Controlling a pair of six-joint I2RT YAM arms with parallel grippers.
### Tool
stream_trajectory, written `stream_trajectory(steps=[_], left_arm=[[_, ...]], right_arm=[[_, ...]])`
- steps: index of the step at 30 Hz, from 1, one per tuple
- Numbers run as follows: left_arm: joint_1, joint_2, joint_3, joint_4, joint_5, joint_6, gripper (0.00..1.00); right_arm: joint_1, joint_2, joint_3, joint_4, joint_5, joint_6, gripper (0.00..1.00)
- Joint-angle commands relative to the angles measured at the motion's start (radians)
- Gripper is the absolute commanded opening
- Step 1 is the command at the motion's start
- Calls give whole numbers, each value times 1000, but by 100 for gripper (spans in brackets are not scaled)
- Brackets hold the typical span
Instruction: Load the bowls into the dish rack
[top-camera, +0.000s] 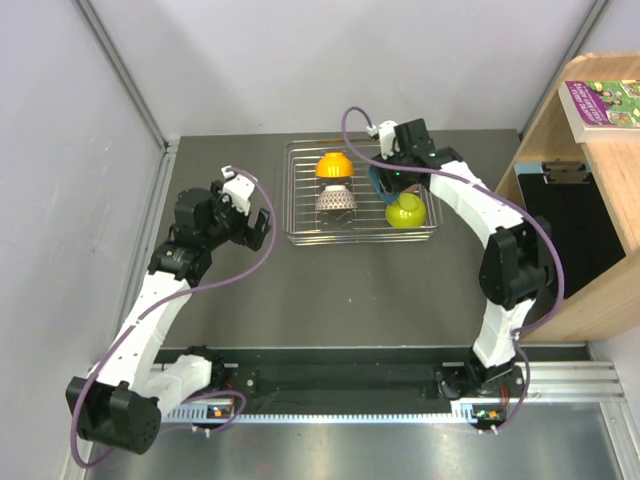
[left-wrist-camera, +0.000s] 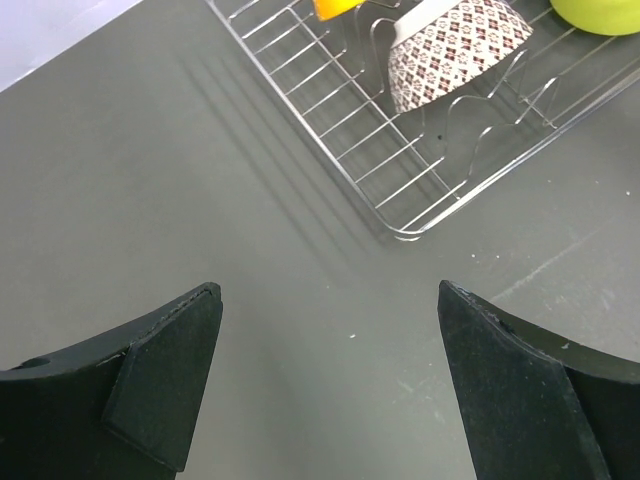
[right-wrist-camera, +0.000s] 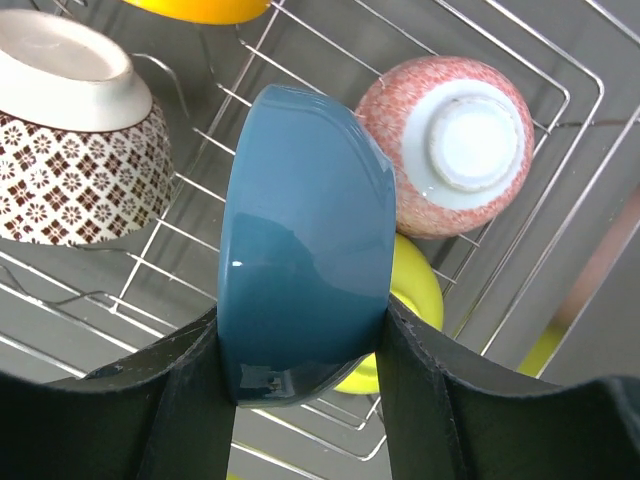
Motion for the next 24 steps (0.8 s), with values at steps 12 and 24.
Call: stream_trajectory(steps=[12, 24], left_arm=[[29, -86, -40, 15, -50, -21, 93], [35, -98, -46, 16, -42, -25, 93]], right_arm=[[148, 94, 72, 113, 355, -125, 0], [187, 177, 57, 179, 523, -225, 0]])
